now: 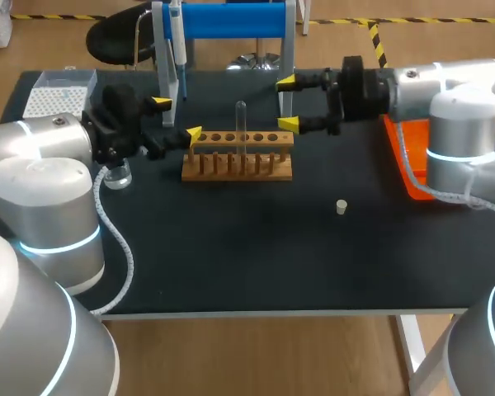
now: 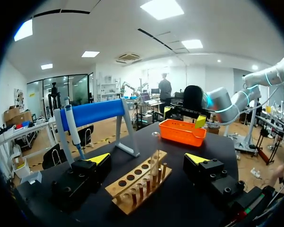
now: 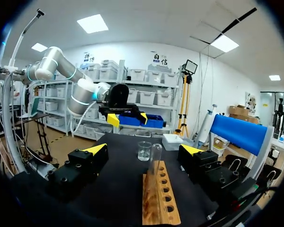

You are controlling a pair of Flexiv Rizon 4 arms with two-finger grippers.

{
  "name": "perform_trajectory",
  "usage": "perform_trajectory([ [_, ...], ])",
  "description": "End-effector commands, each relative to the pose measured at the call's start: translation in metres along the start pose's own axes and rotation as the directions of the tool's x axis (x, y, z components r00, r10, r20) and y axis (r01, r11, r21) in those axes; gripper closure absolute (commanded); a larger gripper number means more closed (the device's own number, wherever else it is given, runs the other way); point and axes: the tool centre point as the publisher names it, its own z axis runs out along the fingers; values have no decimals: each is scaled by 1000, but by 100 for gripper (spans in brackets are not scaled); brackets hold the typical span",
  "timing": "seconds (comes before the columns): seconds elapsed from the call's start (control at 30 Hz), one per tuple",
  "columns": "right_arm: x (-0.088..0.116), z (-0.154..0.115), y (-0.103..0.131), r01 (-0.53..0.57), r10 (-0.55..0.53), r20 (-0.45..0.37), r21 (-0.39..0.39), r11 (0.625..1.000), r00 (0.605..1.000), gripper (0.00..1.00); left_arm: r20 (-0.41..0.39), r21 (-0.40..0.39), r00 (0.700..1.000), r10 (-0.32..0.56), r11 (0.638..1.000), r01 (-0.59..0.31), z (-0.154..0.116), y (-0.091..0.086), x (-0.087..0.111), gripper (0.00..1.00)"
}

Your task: Invert the test tube, pick up the pipette, mount the tip to pipette, aspirate from beaker and dispense into the tube, eject the tip, return the pipette, and cap with the stopper.

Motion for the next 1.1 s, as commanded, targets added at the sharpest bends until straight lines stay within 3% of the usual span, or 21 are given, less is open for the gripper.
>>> perform_trajectory([
  [0.03, -12, 15, -8, -20, 19, -81, -13, 1000, 997, 0, 0, 5, 1000, 1, 1000, -1, -1, 1, 0, 0],
  [0.57, -21, 44, -27, -62, 60, -106, -13, 998, 993, 15, 0, 5, 1000, 1, 1000, -1, -1, 1, 0, 0],
  [1.1, -28, 64, -40, -73, 68, -106, -40, 997, 992, 20, 0, 5, 1000, 1, 1000, -1, -1, 1, 0, 0],
])
